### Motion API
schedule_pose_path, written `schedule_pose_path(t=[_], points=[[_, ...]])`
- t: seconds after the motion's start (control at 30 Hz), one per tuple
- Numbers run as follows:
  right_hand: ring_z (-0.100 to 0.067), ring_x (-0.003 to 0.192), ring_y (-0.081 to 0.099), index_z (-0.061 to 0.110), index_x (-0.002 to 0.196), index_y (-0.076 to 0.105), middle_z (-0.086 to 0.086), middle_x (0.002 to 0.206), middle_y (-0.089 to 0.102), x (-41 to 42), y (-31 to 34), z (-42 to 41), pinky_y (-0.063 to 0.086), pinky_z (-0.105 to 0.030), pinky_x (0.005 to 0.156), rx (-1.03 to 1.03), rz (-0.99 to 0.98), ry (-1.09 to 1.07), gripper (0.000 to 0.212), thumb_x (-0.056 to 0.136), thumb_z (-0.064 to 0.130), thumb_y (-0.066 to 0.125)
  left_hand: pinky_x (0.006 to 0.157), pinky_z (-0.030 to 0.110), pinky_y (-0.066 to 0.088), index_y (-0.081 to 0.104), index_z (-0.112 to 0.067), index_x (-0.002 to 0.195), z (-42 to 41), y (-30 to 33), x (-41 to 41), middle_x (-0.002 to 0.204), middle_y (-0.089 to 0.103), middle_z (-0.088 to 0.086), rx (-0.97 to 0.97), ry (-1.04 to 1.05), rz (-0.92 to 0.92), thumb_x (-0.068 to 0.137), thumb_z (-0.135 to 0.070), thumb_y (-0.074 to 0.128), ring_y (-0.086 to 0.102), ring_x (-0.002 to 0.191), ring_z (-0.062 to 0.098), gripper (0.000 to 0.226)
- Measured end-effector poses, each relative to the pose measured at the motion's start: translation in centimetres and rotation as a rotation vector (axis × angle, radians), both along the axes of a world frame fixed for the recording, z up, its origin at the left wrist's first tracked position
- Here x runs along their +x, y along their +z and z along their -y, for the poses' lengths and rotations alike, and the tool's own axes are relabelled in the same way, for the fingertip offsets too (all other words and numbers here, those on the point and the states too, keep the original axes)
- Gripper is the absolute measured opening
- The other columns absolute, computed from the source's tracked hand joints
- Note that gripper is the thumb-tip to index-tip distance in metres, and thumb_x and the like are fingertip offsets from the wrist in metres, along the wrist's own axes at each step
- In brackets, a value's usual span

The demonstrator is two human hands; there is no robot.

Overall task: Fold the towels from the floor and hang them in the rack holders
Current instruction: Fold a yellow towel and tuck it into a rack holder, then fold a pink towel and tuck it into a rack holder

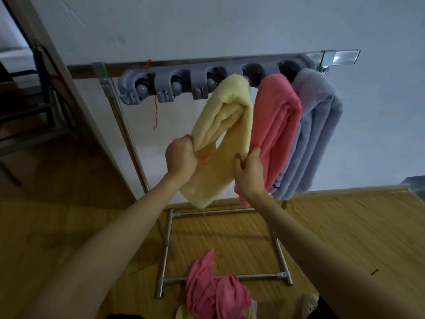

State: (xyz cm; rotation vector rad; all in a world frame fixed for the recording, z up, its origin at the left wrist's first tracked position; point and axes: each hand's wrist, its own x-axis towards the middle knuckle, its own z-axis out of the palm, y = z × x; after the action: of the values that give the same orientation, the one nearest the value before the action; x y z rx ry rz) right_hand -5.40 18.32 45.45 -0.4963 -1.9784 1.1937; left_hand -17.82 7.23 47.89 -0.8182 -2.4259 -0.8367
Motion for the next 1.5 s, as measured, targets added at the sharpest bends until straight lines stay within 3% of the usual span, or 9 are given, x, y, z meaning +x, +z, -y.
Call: schedule_pose_path(t=[0.07, 0.2, 0.5, 0.67, 0.77, 0.9, 1.03, 1.27, 1.5], points=[[-0.004, 0.041, 0.045, 0.009, 0.098, 0.037, 0.006, 0.058, 0.045, -0.4, -0.3, -0.8, 0.036, -0.016, 0.036, 0.035, 0.043, -0.050, 0.011, 0.094, 0.007, 0.047, 0.051, 0.026, 0.035, 0.066, -0.003, 0.086, 0.1, 0.1, 0.0, 0.074, 0.067, 0.010, -0.046, 0.014, -0.014, 0.087, -0.018, 0.062, 0.062, 0.064, 0.027, 0.016], [-0.005, 0.053, 0.048, 0.003, 0.112, 0.043, 0.009, 0.065, 0.048, -0.6, -0.6, -2.3, 0.038, -0.020, 0.044, 0.093, 0.113, -0.151, 0.021, 0.093, 0.007, 0.047, 0.054, 0.027, 0.035, 0.065, -0.001, 0.088, -0.2, 0.0, 0.2, 0.078, 0.068, 0.014, -0.075, 0.019, -0.038, 0.090, -0.016, 0.057, 0.063, 0.068, 0.031, 0.018], [-0.002, 0.049, 0.045, 0.000, 0.101, 0.054, 0.010, 0.063, 0.049, 0.2, -1.2, -3.3, 0.032, -0.015, 0.044, 0.270, 0.205, -0.106, 0.014, 0.089, 0.001, 0.047, 0.055, 0.030, 0.039, 0.062, 0.000, 0.097, -1.9, -2.1, 2.2, 0.083, 0.068, 0.015, -0.118, -0.032, -0.012, 0.092, -0.015, 0.054, 0.064, 0.072, 0.033, 0.018], [0.002, 0.054, 0.037, 0.013, 0.084, 0.047, 0.017, 0.062, 0.040, 0.9, -2.0, -3.2, 0.031, -0.016, 0.052, 0.277, 0.167, -0.008, 0.013, 0.088, 0.000, 0.049, 0.071, 0.029, 0.048, 0.054, -0.006, 0.123, -2.3, -4.8, 3.0, 0.104, 0.069, 0.013, -0.034, -0.343, 0.318, 0.090, -0.025, 0.062, 0.065, 0.093, 0.029, 0.038], [-0.006, 0.054, 0.042, 0.002, 0.087, 0.055, 0.007, 0.065, 0.049, 1.6, -3.3, -3.4, 0.026, -0.018, 0.053, 0.267, 0.201, 0.003, 0.008, 0.089, 0.001, 0.048, 0.085, 0.031, 0.051, 0.047, -0.013, 0.131, -1.5, -7.4, 3.1, 0.115, 0.066, 0.008, -0.108, -0.442, 0.544, 0.089, -0.025, 0.064, 0.062, 0.107, 0.025, 0.046], [-0.022, 0.080, 0.064, -0.003, 0.102, 0.061, -0.010, 0.088, 0.069, 3.1, -7.0, -3.8, 0.050, -0.034, 0.067, 0.274, 0.249, 0.075, 0.018, 0.092, 0.007, 0.050, 0.092, 0.026, 0.043, 0.032, -0.021, 0.145, 0.7, -12.4, 3.4, 0.134, 0.056, 0.006, -0.205, -0.424, 0.633, 0.090, -0.027, 0.062, 0.054, 0.121, 0.022, 0.063], [-0.029, 0.105, 0.063, 0.005, 0.125, 0.054, -0.012, 0.116, 0.066, 5.5, -13.0, -4.0, 0.053, -0.042, 0.084, 0.308, 0.479, 0.143, 0.033, 0.092, 0.009, 0.051, 0.108, 0.033, 0.034, 0.017, -0.018, 0.152, 3.9, -19.1, 4.8, 0.148, 0.042, 0.010, -0.313, -0.277, 0.819, 0.091, -0.021, 0.060, 0.046, 0.131, 0.024, 0.075], [-0.034, 0.134, 0.038, 0.000, 0.143, 0.033, -0.020, 0.145, 0.041, 9.7, -25.9, -2.2, 0.034, -0.040, 0.107, 0.329, 0.941, 0.375, 0.053, 0.095, 0.014, 0.052, 0.102, 0.026, 0.036, 0.031, -0.009, 0.146, 9.1, -30.9, 10.6, 0.142, 0.047, 0.013, -0.390, -0.231, 1.007, 0.088, -0.010, 0.060, 0.046, 0.129, 0.026, 0.066], [-0.032, 0.130, 0.042, 0.002, 0.142, 0.033, -0.017, 0.145, 0.040, 12.3, -38.1, 3.1, 0.037, -0.040, 0.106, 0.159, 1.161, 0.523, 0.053, 0.092, 0.007, 0.049, 0.079, 0.029, 0.043, 0.053, -0.004, 0.120, 10.6, -43.8, 16.4, 0.113, 0.063, 0.013, -0.382, -0.055, 1.284, 0.084, -0.010, 0.057, 0.060, 0.106, 0.030, 0.036]])
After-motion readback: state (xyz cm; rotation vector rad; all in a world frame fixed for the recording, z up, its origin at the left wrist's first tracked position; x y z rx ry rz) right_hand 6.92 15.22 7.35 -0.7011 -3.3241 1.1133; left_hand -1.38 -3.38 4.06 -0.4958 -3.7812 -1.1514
